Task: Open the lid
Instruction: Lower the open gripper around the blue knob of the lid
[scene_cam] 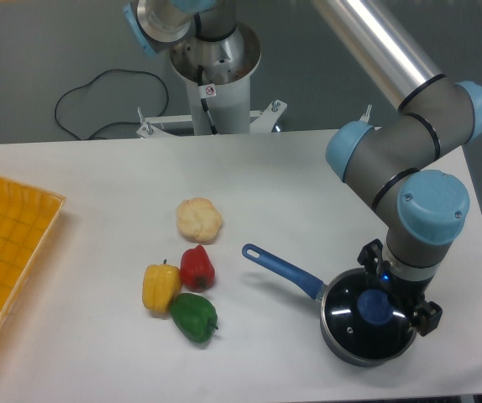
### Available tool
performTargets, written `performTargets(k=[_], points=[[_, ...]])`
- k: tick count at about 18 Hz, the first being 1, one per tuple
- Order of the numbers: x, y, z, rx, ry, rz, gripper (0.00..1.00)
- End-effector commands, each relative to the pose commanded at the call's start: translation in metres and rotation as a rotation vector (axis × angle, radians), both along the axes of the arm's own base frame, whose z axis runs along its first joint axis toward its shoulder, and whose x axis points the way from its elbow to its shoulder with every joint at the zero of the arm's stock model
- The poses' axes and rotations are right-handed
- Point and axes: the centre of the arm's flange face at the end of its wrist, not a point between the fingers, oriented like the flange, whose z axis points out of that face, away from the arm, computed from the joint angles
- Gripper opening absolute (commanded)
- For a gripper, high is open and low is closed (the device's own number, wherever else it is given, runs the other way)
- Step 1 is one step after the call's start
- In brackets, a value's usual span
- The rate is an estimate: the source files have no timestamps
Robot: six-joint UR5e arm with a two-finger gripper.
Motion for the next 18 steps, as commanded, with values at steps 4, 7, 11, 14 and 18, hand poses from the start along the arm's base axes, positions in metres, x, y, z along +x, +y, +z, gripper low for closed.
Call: performTargets(k=[4, 7, 11, 14, 18], points=[[0.002, 0.001, -0.01, -0.009, -0.014, -0.029, 1.0], [0.001, 0.001, -0.017, -0.013, -0.024, -0.031, 1.0], [0.001, 0.003, -0.019, -0.012, -0.025, -0.031, 1.0], [0.002, 0.006, -0.025, -0.015, -0.027, -0.037, 1.0], [0.002, 0.007, -0.027, -0.015, -0.028, -0.039, 1.0]])
